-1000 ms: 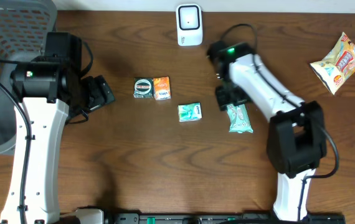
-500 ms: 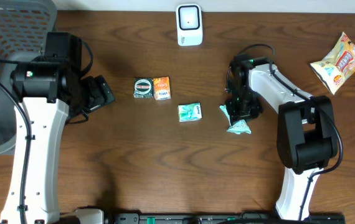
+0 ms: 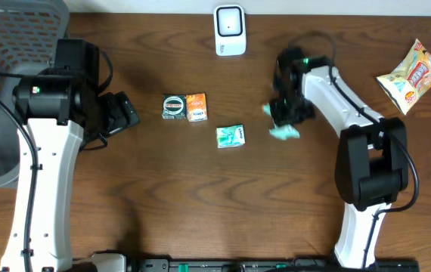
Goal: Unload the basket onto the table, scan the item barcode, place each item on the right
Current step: 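Lift the wipes pouch and swing it up under the white scanner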
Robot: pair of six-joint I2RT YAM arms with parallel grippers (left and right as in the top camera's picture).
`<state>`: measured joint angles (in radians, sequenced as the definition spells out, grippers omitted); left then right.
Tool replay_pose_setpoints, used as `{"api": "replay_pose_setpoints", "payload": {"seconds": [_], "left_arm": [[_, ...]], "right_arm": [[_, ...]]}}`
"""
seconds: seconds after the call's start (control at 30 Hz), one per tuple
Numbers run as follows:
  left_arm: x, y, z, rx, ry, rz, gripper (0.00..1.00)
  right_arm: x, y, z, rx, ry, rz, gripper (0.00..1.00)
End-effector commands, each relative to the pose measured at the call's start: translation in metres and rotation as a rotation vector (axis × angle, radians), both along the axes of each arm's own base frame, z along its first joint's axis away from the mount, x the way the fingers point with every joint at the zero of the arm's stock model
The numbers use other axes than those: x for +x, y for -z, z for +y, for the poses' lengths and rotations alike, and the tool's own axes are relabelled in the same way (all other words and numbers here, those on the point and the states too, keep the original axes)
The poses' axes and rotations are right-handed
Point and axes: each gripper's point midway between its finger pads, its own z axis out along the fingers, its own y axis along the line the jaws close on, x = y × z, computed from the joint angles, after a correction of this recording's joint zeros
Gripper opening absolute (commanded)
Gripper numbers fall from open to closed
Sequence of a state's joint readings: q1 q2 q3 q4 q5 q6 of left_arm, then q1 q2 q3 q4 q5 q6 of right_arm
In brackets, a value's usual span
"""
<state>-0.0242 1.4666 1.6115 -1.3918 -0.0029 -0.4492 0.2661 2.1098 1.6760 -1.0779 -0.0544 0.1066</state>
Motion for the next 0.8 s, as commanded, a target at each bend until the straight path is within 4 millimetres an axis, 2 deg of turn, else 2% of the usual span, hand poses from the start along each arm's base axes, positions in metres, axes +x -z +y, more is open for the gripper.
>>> {"api": "replay_pose_setpoints", "payload": {"seconds": [0.0,0.27,0.4,0.47,0.67,0.77], "left_arm": [[-0.001,0.001,0.001,0.004,-0.011,0.01,0.98],[-0.001,0.001,0.001,0.004,-0.011,0.01,0.98],[-0.001,0.001,0.001,0.004,-0.011,0.01,0.98],[-0.001,0.001,0.001,0.004,-0.011,0.01,0.97],[-0.001,0.001,0.001,0.004,-0.011,0.01,0.98],[-0.001,0.001,0.001,0.004,-0.011,0.01,0.98]], "right_arm": [[0.046,-0.041,0.023,0.053,-0.001,-0.186,0.01],[0.133,-0.118,0.062,0.24,0.12,-0.56,0.01],[0.161,-0.141,0.083,0.36,0.136,-0.634,0.01],[0.175,-0.144,0.095,0.405,0.121,-0.642,0.01],[0.213,-0.136,0.117,0.443,0.097,-0.683,0.01],[0.235,-0.127,0.115,0.385,0.131,-0.761,0.01]]}}
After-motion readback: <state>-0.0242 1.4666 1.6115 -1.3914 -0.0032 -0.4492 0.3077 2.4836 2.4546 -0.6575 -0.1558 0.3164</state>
